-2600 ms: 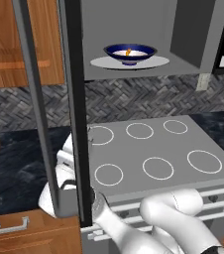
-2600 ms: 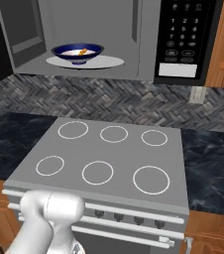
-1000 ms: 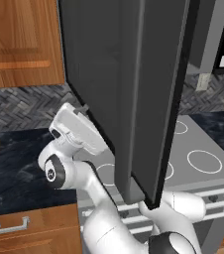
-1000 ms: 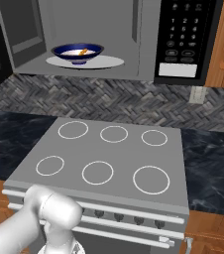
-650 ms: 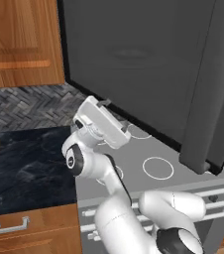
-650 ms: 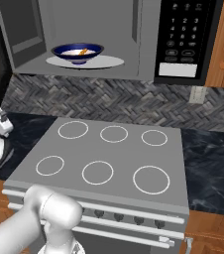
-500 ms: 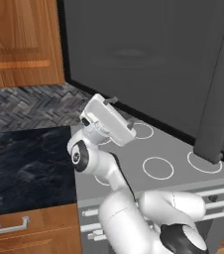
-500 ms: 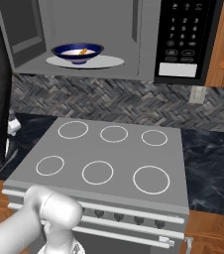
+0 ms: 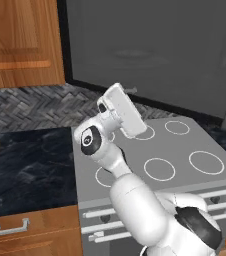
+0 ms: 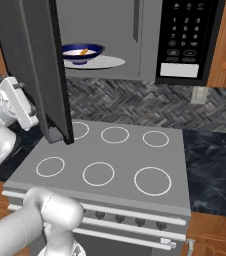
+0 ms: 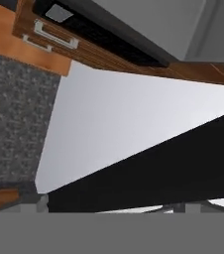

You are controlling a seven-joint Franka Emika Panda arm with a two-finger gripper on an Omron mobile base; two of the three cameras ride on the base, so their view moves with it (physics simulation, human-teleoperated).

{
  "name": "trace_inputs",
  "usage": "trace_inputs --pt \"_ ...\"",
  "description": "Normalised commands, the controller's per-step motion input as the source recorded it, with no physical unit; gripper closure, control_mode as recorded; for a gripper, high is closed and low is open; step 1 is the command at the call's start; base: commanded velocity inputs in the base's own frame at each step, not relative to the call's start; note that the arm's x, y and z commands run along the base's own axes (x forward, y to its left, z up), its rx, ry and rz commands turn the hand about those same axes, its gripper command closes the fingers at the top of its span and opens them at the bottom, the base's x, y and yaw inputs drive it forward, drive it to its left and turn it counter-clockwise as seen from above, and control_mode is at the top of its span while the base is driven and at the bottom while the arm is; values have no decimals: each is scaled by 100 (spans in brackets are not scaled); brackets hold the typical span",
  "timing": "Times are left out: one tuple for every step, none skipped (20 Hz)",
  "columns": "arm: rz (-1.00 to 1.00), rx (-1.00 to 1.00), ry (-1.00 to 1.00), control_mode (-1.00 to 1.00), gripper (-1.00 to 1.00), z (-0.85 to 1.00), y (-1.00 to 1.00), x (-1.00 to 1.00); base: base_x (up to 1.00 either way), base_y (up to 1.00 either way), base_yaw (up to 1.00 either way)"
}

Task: Remove the banana from the bowl and place it on the small plate. Then place the bowl with only the shrimp in the microwave, close the door, and press the start button to microwave the shrimp.

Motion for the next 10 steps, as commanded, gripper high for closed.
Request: trace_inputs --pt "25 32 22 -100 -100 47 -50 -13 0 0 0" --pt "28 34 21 -100 -100 35 -54 -11 0 0 0" --pt "30 34 19 -100 -100 22 -52 -6 0 0 0" --pt "32 34 17 -100 -100 16 -59 -4 0 0 0" --pt "35 37 14 -100 -100 21 -69 0 0 0 0" --pt "36 35 15 -100 -100 26 -65 0 0 0 0" --pt "38 33 13 -100 -100 36 -61 8 0 0 0" --pt "39 30 10 -100 -100 41 -61 18 0 0 0" --pt "41 31 7 -100 -100 46 -71 24 0 0 0" --pt "40 31 5 -100 -100 44 -67 25 0 0 0"
